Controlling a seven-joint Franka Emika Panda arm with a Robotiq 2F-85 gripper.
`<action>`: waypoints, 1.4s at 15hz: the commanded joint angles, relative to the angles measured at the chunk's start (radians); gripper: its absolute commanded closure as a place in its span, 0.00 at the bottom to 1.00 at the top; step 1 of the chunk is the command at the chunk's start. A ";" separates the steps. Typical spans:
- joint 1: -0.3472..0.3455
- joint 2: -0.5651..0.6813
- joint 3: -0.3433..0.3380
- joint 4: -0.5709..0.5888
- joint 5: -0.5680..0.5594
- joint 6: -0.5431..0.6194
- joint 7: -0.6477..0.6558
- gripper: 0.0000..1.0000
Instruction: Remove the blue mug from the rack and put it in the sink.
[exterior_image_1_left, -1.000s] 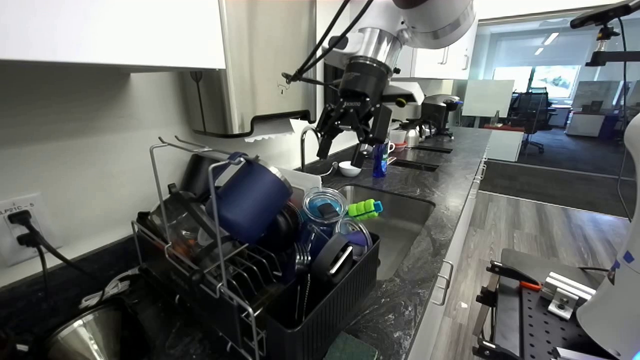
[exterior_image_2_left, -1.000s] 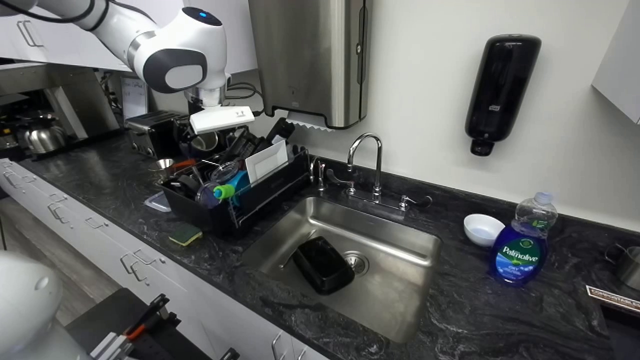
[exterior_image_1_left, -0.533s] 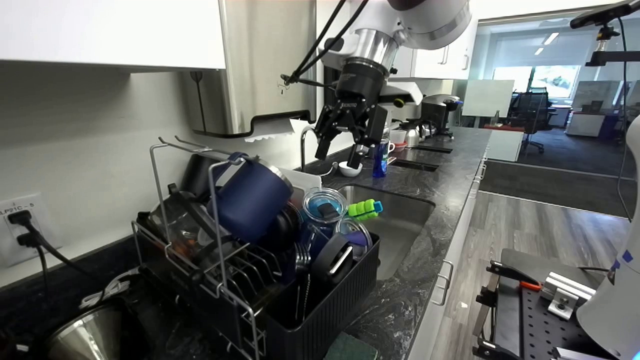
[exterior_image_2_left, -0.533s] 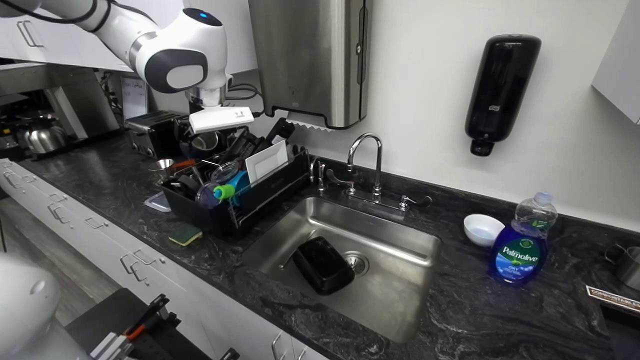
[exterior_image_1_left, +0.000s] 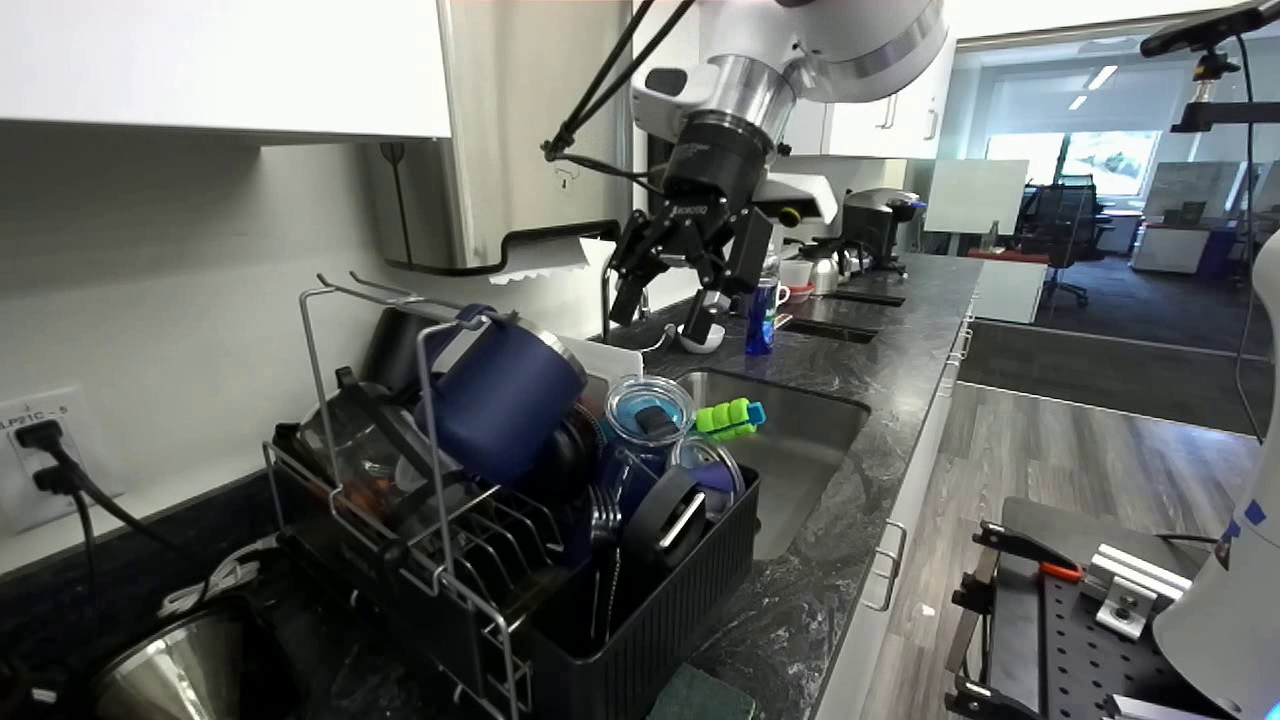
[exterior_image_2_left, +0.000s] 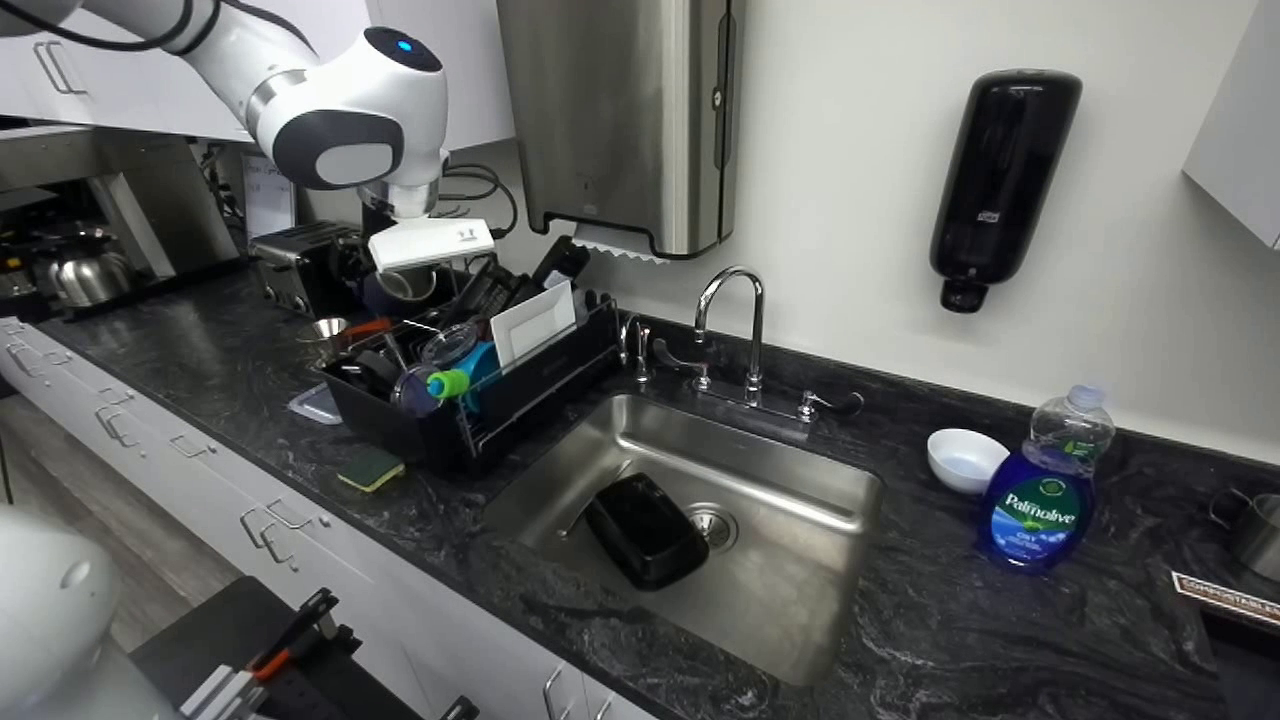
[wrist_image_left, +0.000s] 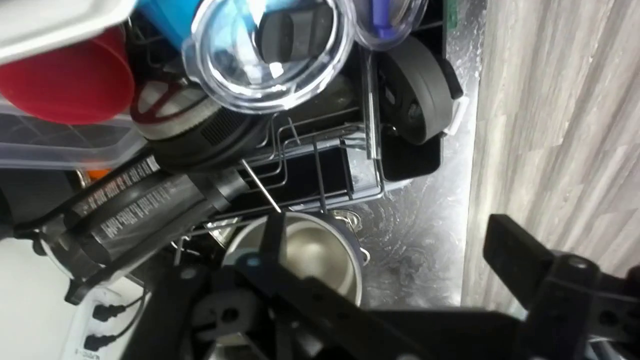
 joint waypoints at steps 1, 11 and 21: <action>-0.021 0.015 0.043 -0.012 0.139 0.010 -0.182 0.00; -0.063 0.079 0.109 -0.019 0.349 0.044 -0.458 0.00; -0.093 0.155 0.149 0.025 0.481 0.061 -0.548 0.00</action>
